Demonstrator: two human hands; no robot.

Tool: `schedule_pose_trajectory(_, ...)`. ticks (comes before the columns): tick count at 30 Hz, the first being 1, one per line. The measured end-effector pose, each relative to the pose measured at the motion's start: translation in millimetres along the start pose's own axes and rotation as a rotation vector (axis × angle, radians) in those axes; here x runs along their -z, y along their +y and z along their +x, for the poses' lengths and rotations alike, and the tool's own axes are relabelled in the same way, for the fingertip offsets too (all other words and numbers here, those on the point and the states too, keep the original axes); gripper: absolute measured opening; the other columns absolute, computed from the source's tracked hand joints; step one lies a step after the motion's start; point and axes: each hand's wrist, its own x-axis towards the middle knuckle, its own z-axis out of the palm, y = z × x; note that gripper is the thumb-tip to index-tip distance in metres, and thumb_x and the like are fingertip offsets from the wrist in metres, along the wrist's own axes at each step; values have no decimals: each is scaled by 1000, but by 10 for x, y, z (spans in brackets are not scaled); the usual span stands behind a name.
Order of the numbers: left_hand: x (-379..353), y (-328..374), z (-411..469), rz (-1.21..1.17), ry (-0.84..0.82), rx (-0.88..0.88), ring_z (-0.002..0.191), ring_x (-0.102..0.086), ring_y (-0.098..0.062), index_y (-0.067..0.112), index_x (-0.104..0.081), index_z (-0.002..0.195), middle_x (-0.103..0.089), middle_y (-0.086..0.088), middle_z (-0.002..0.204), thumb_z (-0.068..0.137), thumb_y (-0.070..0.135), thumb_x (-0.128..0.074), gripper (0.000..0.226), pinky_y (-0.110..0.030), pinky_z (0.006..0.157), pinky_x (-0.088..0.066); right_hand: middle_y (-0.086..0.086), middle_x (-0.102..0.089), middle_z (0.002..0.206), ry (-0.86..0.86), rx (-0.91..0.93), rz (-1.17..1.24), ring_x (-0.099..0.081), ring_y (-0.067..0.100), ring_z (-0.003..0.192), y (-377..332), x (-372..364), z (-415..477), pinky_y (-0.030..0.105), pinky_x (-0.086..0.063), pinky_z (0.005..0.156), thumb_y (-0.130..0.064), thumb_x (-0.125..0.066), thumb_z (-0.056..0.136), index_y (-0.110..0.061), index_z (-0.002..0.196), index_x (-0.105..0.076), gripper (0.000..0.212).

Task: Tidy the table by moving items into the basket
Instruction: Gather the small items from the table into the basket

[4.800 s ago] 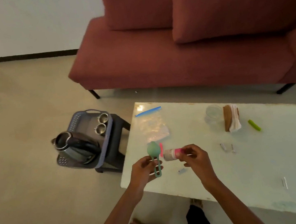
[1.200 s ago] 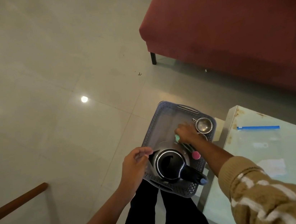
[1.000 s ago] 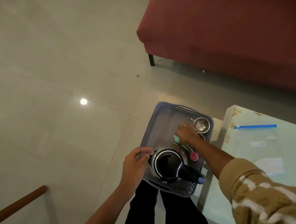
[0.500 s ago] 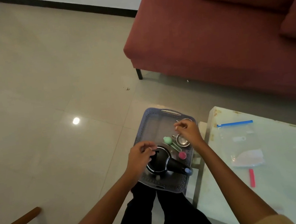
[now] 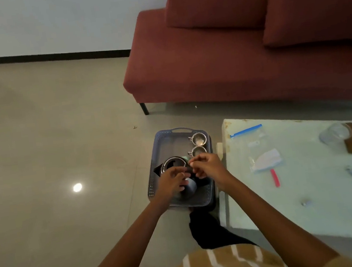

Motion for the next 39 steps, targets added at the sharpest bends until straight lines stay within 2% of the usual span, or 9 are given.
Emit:
schedule_pose_trajectory(2, -37, -111, -149, 5, -6, -3, 62, -59, -12, 7, -59, 101, -64, -3, 76, 91, 4, -47, 15, -20, 56, -47, 6, -59, 61, 25, -12, -19, -53, 12, 48, 62, 39, -241, 16, -42, 45, -2, -54, 87, -6, 86, -65, 11)
schedule_pose_trajectory(7, -234, -456, -545, 25, -24, -43, 42, -56, 0, 9, -59, 94, -61, -2, 70, 93, 2, -44, 17, -16, 48, -45, 5, -61, 65, 4, -96, -57, -56, 14, 52, 346, 257, -869, 19, -41, 50, -6, -53, 88, -5, 89, -64, 12)
schedule_pose_trajectory(9, -344, -574, -676, 59, -61, -39, 51, -59, -5, 10, -60, 95, -64, -3, 75, 94, 3, -43, 18, -17, 50, -44, 5, -64, 69, -6, -134, -72, -59, 15, 56, 491, 421, -1072, 21, -43, 53, -8, -53, 88, -7, 88, -65, 12)
schedule_pose_trajectory(12, -512, -657, -805, 105, -113, -47, 69, -60, -13, 11, -60, 102, -66, -4, 86, 95, 7, -43, 19, -22, 61, -47, 7, -64, 73, 42, -176, -58, -60, 16, 59, 688, 696, -1302, 20, -46, 53, -8, -52, 88, -8, 85, -64, 13)
schedule_pose_trajectory(19, -1115, -647, -851, 188, -182, -45, 69, -60, -12, 13, -61, 97, -67, -1, 84, 95, 8, -44, 18, -23, 64, -48, 11, -63, 73, 211, -261, 64, -59, 18, 60, 1103, 1372, -1638, 22, -47, 54, -4, -51, 86, -4, 86, -64, 13)
schedule_pose_trajectory(25, -1977, -559, -832, 226, -261, -22, 66, -58, -11, 11, -60, 97, -66, -1, 85, 94, 7, -44, 17, -20, 58, -42, 9, -63, 72, 326, -254, 196, -58, 18, 60, 1384, 2128, -1814, 21, -46, 53, -5, -52, 88, -6, 84, -63, 12)
schedule_pose_trajectory(33, -3569, -551, -848, 288, -289, 59, 71, -60, -14, 12, -61, 101, -67, -2, 88, 93, 9, -45, 19, -23, 64, -45, 8, -63, 70, 373, -290, 229, -58, 17, 58, 1830, 3505, -1843, 22, -45, 53, -3, -52, 87, -8, 80, -63, 15)
schedule_pose_trajectory(39, -4645, -555, -840, 408, -339, 116, 70, -61, -13, 13, -61, 100, -67, 0, 88, 91, 11, -47, 17, -21, 63, -45, 8, -62, 69, 464, -363, 322, -57, 17, 57, 2243, 4359, -1792, 22, -45, 53, -2, -49, 86, -7, 81, -63, 16)
